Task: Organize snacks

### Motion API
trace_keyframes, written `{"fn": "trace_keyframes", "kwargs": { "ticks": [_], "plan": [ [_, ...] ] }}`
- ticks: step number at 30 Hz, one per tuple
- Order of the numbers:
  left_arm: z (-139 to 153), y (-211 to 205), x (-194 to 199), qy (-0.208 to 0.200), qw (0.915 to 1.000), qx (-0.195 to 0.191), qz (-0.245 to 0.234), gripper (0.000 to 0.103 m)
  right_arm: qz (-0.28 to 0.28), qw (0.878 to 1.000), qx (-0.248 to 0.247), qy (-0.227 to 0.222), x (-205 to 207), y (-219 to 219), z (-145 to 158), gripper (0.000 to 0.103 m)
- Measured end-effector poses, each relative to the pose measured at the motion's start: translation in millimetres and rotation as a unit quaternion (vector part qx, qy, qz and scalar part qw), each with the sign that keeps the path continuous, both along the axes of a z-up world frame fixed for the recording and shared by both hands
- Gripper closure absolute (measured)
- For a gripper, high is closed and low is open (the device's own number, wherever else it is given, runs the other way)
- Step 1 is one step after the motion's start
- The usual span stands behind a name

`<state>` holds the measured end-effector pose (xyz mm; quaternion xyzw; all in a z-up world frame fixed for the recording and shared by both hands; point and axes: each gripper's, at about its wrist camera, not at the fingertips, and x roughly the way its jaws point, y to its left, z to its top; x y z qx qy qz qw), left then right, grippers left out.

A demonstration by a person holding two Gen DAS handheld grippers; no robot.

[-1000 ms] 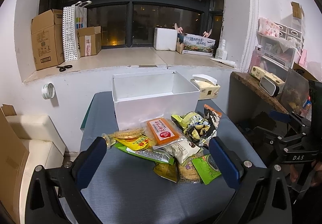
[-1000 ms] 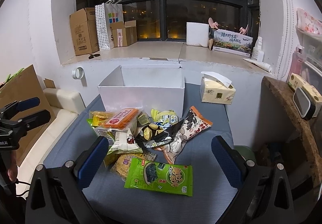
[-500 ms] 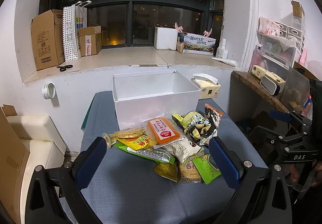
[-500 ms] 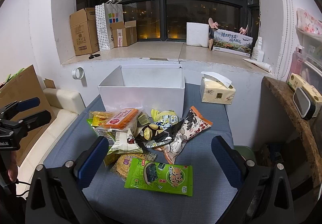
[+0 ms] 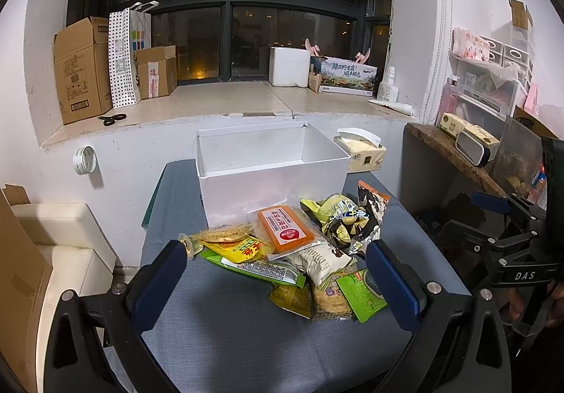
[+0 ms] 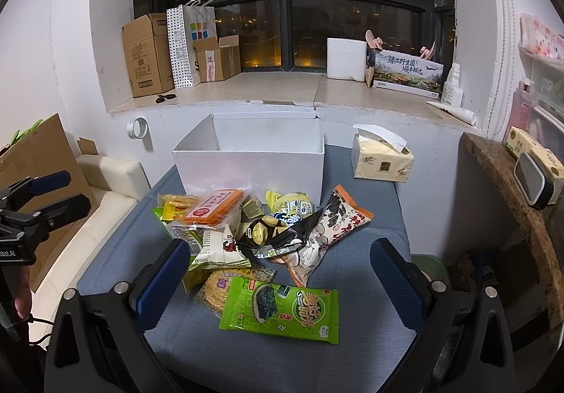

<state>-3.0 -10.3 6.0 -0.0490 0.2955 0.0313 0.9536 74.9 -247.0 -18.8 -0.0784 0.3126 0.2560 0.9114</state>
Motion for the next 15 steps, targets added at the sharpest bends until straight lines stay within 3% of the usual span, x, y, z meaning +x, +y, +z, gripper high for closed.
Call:
{"fn": "trace_keyframes", "kwargs": {
  "ticks": [15],
  "plan": [
    [-0.9, -0.6, 0.6, 0.001, 1.0, -0.001, 0.001, 0.0, 0.008, 1.0, 0.003, 0.006, -0.1, 2.9, -1.6, 0.0]
  ]
}}
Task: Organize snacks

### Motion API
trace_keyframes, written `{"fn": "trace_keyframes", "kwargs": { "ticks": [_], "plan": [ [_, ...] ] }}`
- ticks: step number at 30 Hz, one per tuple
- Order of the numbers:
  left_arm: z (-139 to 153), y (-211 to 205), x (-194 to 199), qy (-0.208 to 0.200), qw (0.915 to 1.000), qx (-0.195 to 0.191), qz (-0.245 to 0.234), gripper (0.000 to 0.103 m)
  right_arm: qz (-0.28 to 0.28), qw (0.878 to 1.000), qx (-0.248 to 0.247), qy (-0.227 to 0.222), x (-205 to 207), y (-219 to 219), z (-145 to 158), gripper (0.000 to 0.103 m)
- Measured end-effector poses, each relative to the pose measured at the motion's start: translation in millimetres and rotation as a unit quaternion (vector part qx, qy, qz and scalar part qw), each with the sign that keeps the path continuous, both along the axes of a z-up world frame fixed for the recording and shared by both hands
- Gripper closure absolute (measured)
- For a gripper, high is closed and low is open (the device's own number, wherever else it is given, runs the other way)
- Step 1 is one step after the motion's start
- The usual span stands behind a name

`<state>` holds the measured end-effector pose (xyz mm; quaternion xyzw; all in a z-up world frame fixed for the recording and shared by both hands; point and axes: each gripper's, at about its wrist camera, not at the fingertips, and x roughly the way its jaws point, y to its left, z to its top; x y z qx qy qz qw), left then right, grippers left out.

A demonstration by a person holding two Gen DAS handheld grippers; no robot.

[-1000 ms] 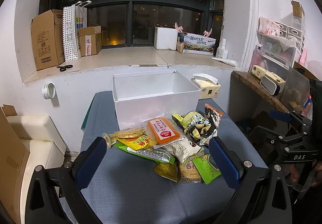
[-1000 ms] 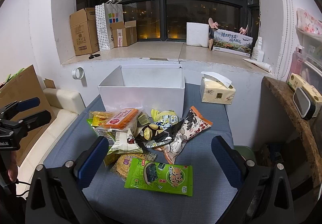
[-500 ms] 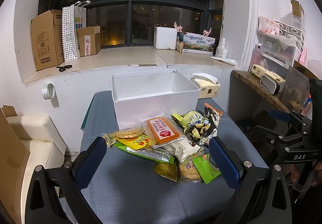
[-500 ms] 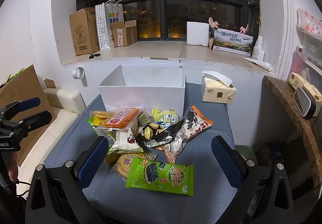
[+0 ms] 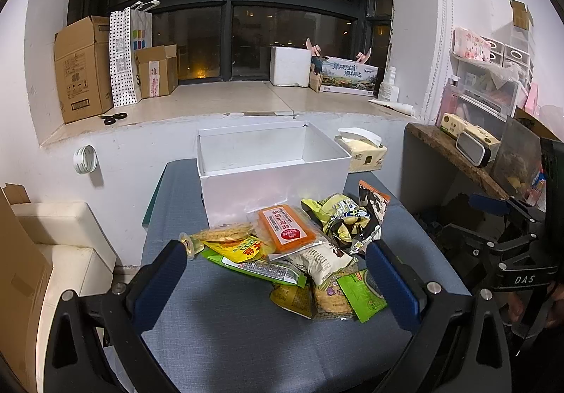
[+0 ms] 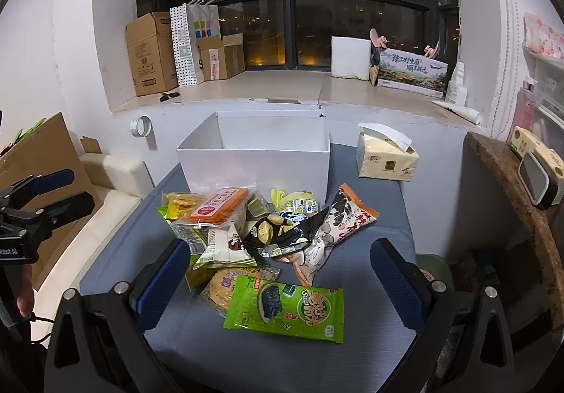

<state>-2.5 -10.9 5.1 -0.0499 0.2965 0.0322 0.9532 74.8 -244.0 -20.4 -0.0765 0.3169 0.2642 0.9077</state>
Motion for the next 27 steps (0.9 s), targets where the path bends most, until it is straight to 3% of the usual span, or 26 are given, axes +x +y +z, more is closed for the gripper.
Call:
{"fn": "trace_keyframes", "kwargs": {
  "ticks": [11, 19, 27],
  "plan": [
    [-3, 11, 0, -0.001, 0.9998, -0.004, 0.02, 0.0, 0.025, 0.999, 0.0, 0.027, 13, 20, -10, 0.0],
    [-6, 26, -3, 0.0, 0.9993, -0.008, 0.037, 0.0, 0.057, 0.991, -0.027, 0.114, 72, 94, -38, 0.0],
    [-12, 45, -7, 0.002, 0.9983, -0.014, 0.057, 0.0, 0.04, 0.977, -0.118, 0.176, 124, 184, -87, 0.0]
  ]
}}
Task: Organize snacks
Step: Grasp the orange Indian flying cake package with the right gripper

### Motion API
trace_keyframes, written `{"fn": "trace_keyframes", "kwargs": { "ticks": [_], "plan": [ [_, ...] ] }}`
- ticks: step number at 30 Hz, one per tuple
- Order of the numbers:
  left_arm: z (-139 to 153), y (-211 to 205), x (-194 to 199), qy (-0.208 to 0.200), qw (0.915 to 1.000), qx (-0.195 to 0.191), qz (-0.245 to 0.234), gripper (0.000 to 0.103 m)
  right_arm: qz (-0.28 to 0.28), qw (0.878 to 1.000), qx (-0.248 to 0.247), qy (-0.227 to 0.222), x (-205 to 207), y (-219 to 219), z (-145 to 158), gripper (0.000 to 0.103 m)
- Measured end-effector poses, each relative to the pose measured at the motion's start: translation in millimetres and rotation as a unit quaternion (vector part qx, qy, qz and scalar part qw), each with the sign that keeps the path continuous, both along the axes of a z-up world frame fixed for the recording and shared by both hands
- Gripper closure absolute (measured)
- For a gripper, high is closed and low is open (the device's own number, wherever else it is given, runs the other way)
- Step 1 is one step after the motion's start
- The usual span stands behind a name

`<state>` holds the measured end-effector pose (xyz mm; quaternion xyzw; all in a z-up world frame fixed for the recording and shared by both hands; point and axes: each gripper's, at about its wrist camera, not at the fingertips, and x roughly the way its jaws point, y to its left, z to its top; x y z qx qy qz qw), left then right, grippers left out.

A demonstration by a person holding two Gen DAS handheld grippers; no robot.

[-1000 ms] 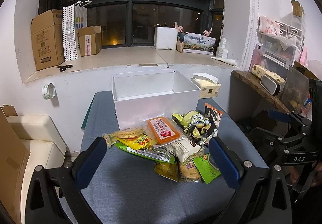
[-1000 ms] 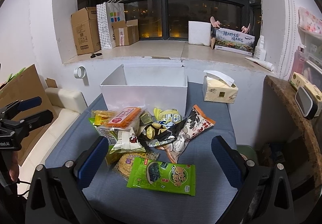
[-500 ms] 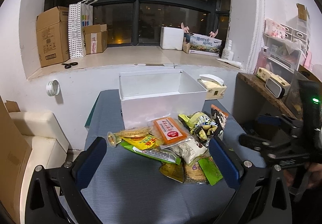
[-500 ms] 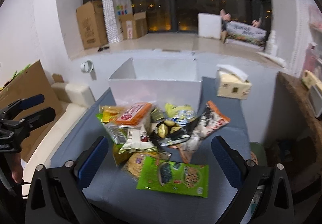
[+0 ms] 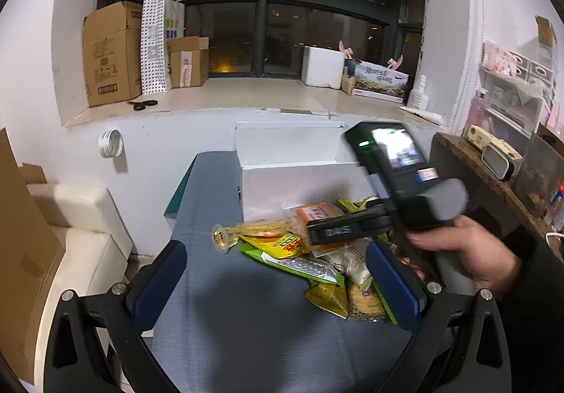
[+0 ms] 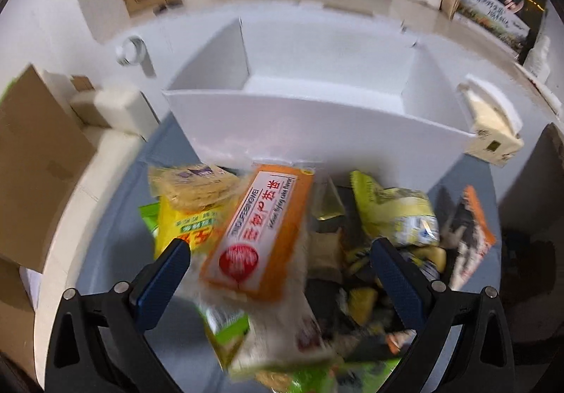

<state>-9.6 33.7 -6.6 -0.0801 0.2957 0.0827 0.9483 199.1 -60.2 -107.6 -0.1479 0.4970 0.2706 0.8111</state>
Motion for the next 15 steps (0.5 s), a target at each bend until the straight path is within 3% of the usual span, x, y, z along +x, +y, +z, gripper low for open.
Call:
{"fn": "trace_keyframes", "kwargs": {
  "ticks": [6, 10, 11, 12, 15],
  "plan": [
    [-2, 9, -5, -0.002, 0.9999, -0.007, 0.008, 0.0, -0.004, 0.997, -0.052, 0.056, 23, 33, -38, 0.001],
    [-5, 13, -5, -0.001, 0.9999, -0.01, 0.012, 0.0, -0.005, 0.997, -0.041, 0.065, 22, 32, -39, 0.019],
    [-5, 14, -4, 0.001, 0.9999, -0.011, 0.013, 0.0, -0.003, 0.997, -0.042, 0.062, 21, 32, -37, 0.033],
    [-7, 15, -3, 0.001, 0.9998, -0.012, 0.013, 0.0, -0.004, 0.997, -0.041, 0.059, 20, 29, -33, 0.039],
    [-10, 12, 0, 0.007, 0.9999, -0.01, 0.01, 0.0, 0.002, 0.998, -0.03, 0.047, 14, 18, -21, 0.042]
  ]
}}
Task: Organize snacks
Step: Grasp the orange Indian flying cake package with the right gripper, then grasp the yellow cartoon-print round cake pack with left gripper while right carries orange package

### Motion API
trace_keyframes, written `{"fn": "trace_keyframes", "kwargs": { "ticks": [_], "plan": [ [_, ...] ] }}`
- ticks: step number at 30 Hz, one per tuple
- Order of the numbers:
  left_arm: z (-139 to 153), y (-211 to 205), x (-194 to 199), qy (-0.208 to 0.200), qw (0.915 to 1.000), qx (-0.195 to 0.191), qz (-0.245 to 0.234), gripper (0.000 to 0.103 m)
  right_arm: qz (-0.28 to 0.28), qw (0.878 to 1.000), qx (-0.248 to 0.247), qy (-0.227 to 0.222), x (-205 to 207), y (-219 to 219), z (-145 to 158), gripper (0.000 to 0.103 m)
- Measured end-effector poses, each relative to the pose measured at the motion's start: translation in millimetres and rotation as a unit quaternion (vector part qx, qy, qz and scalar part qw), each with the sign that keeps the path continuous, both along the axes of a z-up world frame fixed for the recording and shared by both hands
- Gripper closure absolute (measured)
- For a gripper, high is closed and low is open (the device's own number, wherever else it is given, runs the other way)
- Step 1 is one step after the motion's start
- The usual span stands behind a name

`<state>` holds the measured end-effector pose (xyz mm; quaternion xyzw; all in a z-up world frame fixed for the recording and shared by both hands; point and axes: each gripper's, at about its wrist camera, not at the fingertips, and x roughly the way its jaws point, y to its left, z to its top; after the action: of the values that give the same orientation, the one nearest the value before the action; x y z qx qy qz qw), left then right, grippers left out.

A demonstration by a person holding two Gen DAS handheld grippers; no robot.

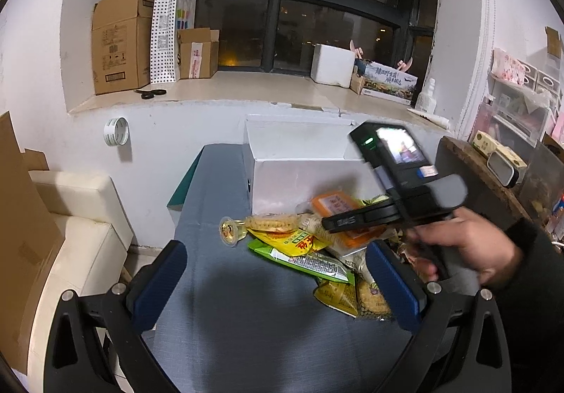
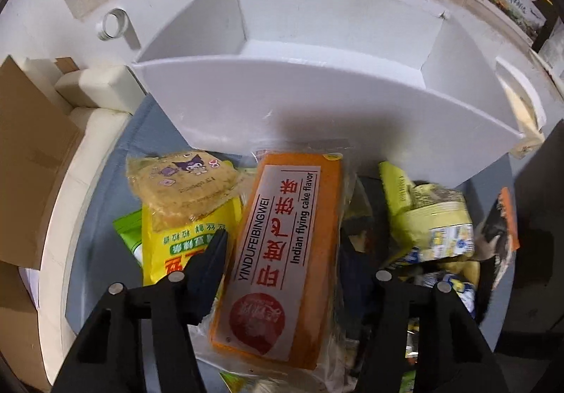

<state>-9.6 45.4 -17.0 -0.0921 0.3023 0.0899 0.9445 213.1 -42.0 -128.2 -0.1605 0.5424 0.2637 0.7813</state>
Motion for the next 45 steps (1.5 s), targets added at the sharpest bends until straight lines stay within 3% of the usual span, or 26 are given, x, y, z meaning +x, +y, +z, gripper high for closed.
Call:
{"fn": "trace_keyframes", "kwargs": {
  "ticks": [4, 10, 14, 17, 25, 30, 31, 33, 36, 40, 45],
  "plan": [
    [-5, -6, 7, 0.009, 0.9999, 0.004, -0.005, 0.0, 0.003, 0.999, 0.047, -0.011, -5, -26, 21, 0.042],
    [-13, -17, 22, 0.019, 0.9994, 0.017, -0.024, 0.0, -0.024, 0.988, 0.143, -0.051, -24, -99, 74, 0.042],
    [-21, -10, 49, 0.034, 0.9985, 0.006, -0.042, 0.0, -0.047, 0.978, 0.187, -0.075, -43, -151, 96, 0.042],
    [-37, 3, 86, 0.068, 0.996, -0.008, -0.059, 0.0, -0.069, 0.971, 0.213, -0.08, -57, -181, 98, 0.042],
    [-92, 31, 203, 0.195, 0.9737, -0.012, -0.117, 0.0, -0.07, 0.962, 0.25, -0.082, -83, -211, 99, 0.042],
    [-122, 33, 232, 0.265, 0.9537, -0.031, -0.139, 0.0, -0.073, 0.961, 0.253, -0.084, -86, -219, 97, 0.042],
    [-126, 32, 233, 0.268, 0.9528, -0.027, -0.14, 0.004, -0.075, 0.96, 0.256, -0.081, -85, -220, 95, 0.042],
    [-128, 30, 234, 0.269, 0.9532, -0.014, -0.137, 0.027, -0.076, 0.96, 0.255, -0.08, -84, -220, 94, 0.042],
    [-121, 26, 222, 0.247, 0.9567, -0.029, -0.151, 0.027, -0.08, 0.961, 0.254, -0.077, -84, -219, 92, 0.042],
    [-99, 15, 189, 0.195, 0.9697, -0.002, -0.147, 0.027, -0.077, 0.962, 0.252, -0.077, -85, -216, 91, 0.042],
    [-50, 0, 134, 0.084, 0.9878, 0.02, -0.13, 0.027, -0.074, 0.962, 0.251, -0.079, -84, -210, 89, 0.042]
  ]
}}
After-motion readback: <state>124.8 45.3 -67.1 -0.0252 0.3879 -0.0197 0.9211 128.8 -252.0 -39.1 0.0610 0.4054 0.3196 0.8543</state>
